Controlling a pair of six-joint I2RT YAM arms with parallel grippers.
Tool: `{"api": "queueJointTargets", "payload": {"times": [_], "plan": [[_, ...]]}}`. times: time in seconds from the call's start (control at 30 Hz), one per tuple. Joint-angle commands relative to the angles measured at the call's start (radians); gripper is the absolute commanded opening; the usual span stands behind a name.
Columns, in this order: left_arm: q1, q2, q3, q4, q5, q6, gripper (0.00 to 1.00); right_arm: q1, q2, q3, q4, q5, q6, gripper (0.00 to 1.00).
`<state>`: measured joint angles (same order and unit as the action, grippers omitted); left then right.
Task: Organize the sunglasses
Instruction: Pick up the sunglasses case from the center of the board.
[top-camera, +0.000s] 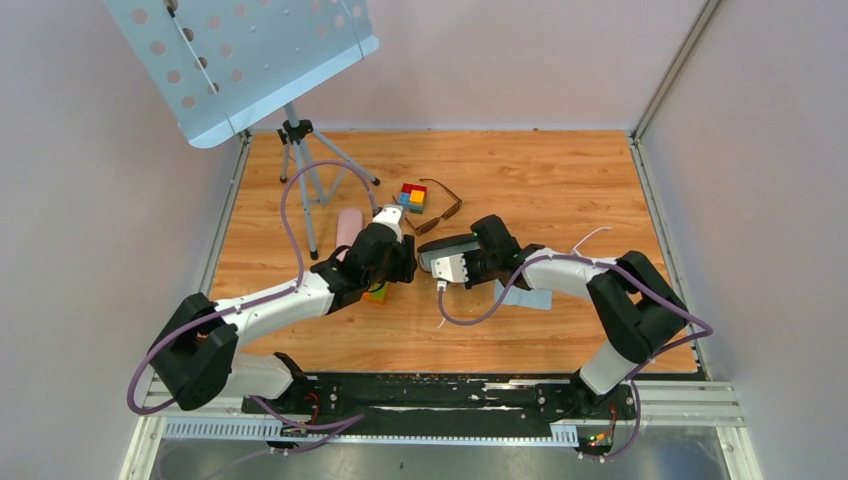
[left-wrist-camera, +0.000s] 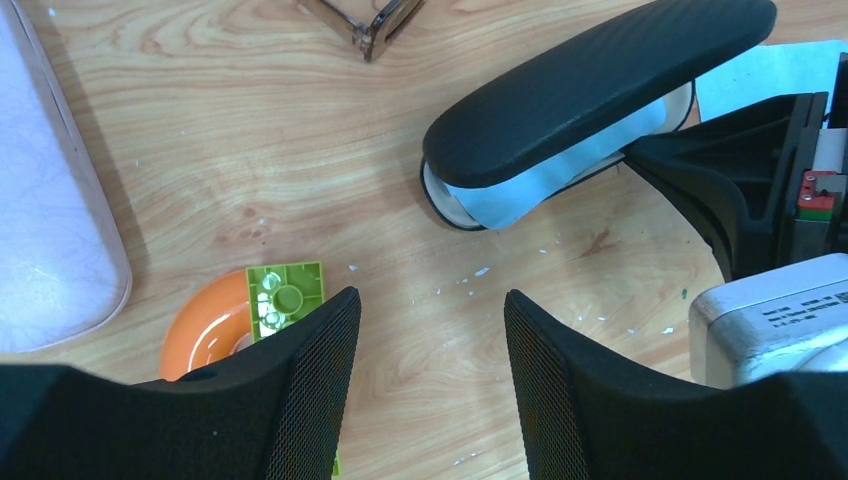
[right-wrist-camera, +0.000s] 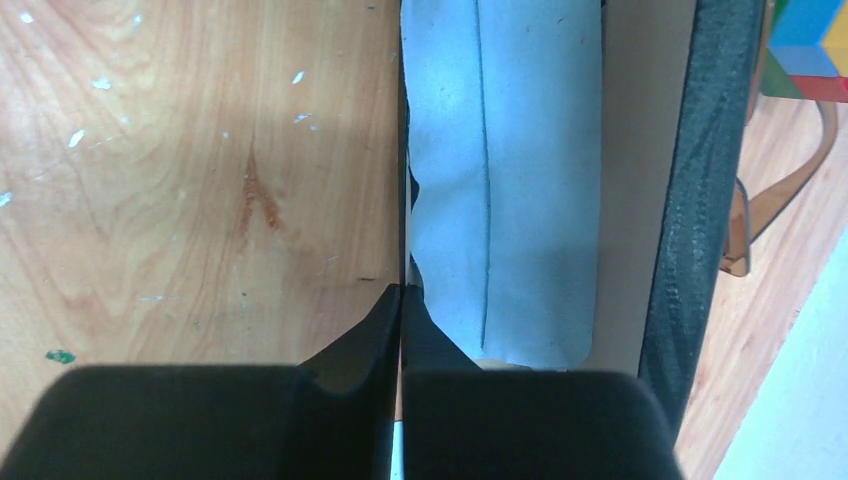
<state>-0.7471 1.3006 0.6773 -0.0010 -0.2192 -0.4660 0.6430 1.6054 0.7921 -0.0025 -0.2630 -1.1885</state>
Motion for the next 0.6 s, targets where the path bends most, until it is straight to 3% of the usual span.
{"api": "queueJointTargets", "payload": {"times": [0.0,0.33,0.57], "plan": [[0.009,-0.010,0.047,0.042,0.012,0.061,0.59,0.017,-0.025,-0.011,0.053,0.040,0.021,0.00],[0.012,0.016,0.125,0.115,0.030,0.173,0.60,0.058,0.013,-0.128,0.223,0.077,-0.028,0.00],[0.014,0.032,0.140,0.112,0.032,0.182,0.60,0.058,-0.009,-0.136,0.252,0.094,0.003,0.00]]}}
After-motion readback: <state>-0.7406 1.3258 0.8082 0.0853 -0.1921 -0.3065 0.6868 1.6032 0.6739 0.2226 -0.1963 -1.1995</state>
